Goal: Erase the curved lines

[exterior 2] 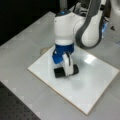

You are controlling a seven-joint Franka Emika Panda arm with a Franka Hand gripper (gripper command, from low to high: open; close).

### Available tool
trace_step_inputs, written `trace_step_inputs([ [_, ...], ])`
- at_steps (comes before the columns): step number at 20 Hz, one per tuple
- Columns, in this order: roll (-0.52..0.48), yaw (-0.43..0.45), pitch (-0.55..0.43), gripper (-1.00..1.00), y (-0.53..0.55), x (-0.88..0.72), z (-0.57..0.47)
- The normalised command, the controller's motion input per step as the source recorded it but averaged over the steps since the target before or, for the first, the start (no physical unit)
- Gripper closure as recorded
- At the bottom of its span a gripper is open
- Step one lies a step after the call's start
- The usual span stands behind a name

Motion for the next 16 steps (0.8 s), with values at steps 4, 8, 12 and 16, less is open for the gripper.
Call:
trace_step_inputs([
  [4,0.072,-0.169,0.015,1.0,0.13,0.8,-0.82],
  [8,0.073,-0.204,0.009,1.0,0.23,0.89,-0.87],
  [12,0.071,-0.198,0.011,1.0,0.26,0.91,-0.89],
  [16,0.049,-0.182,0.022,1.0,0.22,0.86,-0.88],
])
